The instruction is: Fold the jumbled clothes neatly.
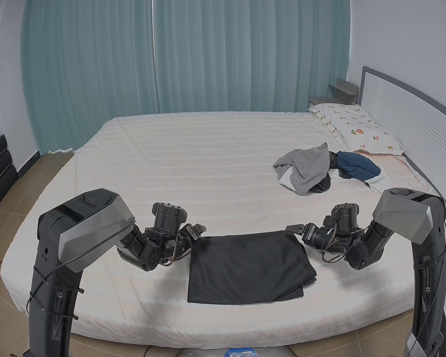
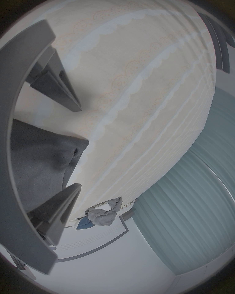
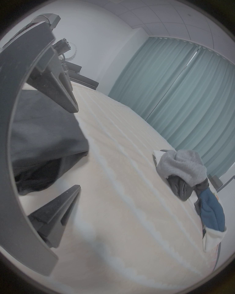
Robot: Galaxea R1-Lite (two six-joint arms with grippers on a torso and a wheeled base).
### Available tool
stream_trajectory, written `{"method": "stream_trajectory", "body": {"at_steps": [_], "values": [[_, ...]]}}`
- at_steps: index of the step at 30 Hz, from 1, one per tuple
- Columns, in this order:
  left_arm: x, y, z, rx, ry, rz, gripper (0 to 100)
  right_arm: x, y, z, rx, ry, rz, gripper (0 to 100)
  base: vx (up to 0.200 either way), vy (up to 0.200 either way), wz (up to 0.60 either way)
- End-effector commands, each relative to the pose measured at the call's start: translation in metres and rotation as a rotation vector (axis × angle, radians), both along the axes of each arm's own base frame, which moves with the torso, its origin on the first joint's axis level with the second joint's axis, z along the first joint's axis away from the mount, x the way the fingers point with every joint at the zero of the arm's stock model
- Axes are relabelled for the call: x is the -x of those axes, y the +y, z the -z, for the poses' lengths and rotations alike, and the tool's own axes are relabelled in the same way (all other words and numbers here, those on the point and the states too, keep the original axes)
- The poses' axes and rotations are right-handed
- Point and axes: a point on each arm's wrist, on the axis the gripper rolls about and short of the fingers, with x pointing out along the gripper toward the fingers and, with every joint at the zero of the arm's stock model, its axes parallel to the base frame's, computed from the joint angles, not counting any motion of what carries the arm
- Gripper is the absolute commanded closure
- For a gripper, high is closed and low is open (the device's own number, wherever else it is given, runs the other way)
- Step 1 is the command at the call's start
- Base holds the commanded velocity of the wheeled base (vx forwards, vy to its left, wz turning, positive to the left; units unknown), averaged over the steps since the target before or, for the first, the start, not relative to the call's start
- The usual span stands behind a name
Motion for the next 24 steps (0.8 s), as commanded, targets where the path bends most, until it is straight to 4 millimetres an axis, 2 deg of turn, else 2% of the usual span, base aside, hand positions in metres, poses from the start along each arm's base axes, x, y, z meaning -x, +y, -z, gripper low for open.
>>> {"method": "stream_trajectory", "body": {"at_steps": [1,4,8,12,18,19,24], "values": [[0.0,0.003,-0.01,0.053,0.001,-0.047,0,0.054,-0.016,-0.036,-0.028,0.03,-0.032,0,0.0,0.0,0.0],[-0.002,0.02,-0.023,0.121,0.005,-0.111,0,0.079,-0.019,-0.039,-0.044,0.066,-0.071,0,0.0,0.0,0.0],[-0.002,0.044,-0.029,0.16,0.023,-0.131,0,0.097,-0.02,-0.032,-0.036,0.115,-0.078,0,0.0,0.0,0.0],[-0.003,0.055,-0.03,0.17,0.022,-0.14,0,0.101,-0.021,-0.027,-0.035,0.141,-0.079,0,0.0,0.0,0.0],[-0.004,0.054,-0.027,0.169,0.023,-0.134,0,0.1,-0.016,-0.018,-0.025,0.162,-0.087,0,0.0,0.0,0.0],[-0.004,0.054,-0.027,0.169,0.022,-0.135,0,0.099,-0.015,-0.015,-0.021,0.17,-0.088,100,0.0,0.0,0.0],[-0.005,0.054,-0.027,0.169,0.022,-0.135,0,0.103,-0.016,-0.011,-0.011,0.192,-0.088,100,0.0,0.0,0.0]]}}
